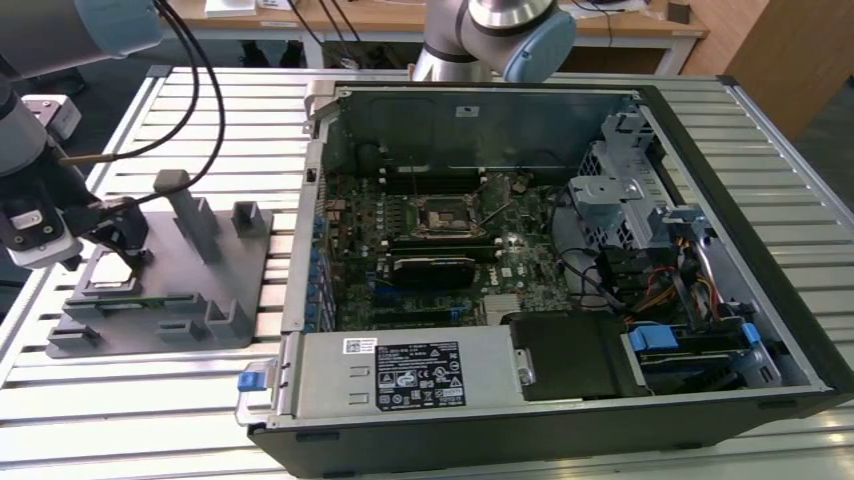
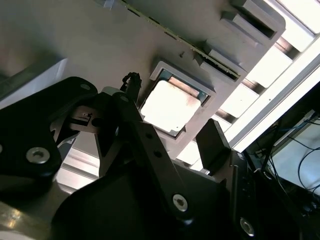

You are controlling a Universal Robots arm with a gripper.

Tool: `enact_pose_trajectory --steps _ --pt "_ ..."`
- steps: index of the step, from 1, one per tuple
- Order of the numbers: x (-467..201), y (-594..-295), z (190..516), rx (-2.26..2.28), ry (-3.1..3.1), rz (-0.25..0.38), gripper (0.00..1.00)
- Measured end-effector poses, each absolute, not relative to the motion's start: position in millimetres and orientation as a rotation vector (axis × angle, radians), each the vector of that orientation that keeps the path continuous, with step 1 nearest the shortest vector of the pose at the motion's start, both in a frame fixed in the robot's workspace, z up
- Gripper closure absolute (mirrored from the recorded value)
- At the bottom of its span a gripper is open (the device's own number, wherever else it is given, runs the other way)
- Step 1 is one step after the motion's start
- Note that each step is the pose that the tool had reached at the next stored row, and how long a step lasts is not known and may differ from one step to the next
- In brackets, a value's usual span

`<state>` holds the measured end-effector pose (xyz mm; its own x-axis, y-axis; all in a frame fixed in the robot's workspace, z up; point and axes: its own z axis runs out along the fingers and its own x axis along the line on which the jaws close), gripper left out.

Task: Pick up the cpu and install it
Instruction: 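Pick up the cpu and move it towards the insertion slot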

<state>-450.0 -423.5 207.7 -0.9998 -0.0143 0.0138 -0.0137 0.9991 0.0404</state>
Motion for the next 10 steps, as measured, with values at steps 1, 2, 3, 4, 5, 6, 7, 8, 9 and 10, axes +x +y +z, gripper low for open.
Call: enact_pose_trajectory --steps 1,2,3,4,5,6,7,8,9,10 --pt "-450.0 -423.4 206.7 0.022 -3.127 -0.063 0.28" --pt "-450.0 -423.3 205.7 0.023 -3.127 -0.063 0.28" --pt "-450.1 -422.5 205.1 0.023 -3.127 -0.063 0.28" --pt "-450.1 -421.7 204.7 0.024 -3.127 -0.063 0.28" --pt "-450.1 -421.1 204.0 0.024 -3.127 -0.063 0.28" --pt "-450.2 -420.9 203.3 0.025 -3.127 -0.063 0.28" --pt "-450.5 -420.9 202.5 0.027 -3.127 -0.063 0.28" --pt "-450.8 -420.9 201.6 0.032 -3.127 -0.063 0.28" --pt "-451.2 -420.8 200.4 0.04 -3.127 -0.063 0.28" --pt "-451.8 -420.7 198.9 0.047 -3.127 -0.063 0.28"
